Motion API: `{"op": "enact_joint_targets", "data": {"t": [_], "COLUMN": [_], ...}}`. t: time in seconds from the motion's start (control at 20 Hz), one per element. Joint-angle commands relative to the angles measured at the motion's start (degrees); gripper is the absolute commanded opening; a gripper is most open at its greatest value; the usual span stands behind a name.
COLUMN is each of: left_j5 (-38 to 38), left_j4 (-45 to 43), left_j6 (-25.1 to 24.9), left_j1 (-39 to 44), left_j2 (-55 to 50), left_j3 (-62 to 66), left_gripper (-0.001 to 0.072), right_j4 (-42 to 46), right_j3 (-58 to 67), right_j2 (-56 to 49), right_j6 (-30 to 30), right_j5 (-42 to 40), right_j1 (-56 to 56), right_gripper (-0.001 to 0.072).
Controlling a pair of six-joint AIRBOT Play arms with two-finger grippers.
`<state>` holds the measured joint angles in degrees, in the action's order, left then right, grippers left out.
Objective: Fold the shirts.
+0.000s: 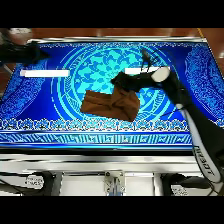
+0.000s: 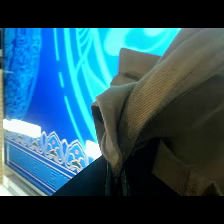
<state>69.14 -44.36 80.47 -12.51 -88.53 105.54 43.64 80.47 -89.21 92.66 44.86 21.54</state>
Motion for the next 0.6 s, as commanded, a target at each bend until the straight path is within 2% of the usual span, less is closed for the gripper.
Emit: {"op": "enact_joint_targets", "data": {"t": [0.0, 0.2, 0.25, 0.3, 0.35, 0.45, 0.55], "left_j5": [0.7, 4.9, 5.7, 6.4, 6.9, 7.0, 7.0], "left_j4": [-1.1, -1.1, -1.1, -1.1, -1.2, -1.1, -1.1], "left_j6": [-0.8, -1.8, -2.1, -2.9, -3.2, -3.3, -3.3], "left_j1": [-5.7, -5.3, -4.9, -4.5, -4.0, -3.4, -3.1], "left_j2": [9.2, 12.7, 12.7, 12.7, 12.5, 12.5, 12.5], "left_j3": [0.0, 0.0, 0.0, 0.0, 0.0, 0.0, 0.0], "left_gripper": [0.004, 0.0039, 0.004, 0.004, 0.0039, 0.0039, 0.0039], "right_j4": [-12.4, -24.0, -25.4, -27.1, -29.0, -30.4, -25.8], "right_j3": [0.1, 0.1, 0.1, 0.1, 0.1, 0.0, 0.0], "right_j2": [-9.4, -15.6, -16.2, -16.3, -16.2, -15.1, -12.9], "right_j6": [-3.2, -6.8, -6.8, -7.3, -9.8, -13.2, -12.5], "right_j5": [-12.5, -12.3, -12.5, -12.7, -13.1, -12.4, -9.1], "right_j1": [7.6, 10.1, 10.1, 10.1, 10.1, 8.9, 6.6], "right_gripper": [0.0059, 0.0068, 0.0183, 0.0475, 0.0625, 0.0627, 0.0625]}}
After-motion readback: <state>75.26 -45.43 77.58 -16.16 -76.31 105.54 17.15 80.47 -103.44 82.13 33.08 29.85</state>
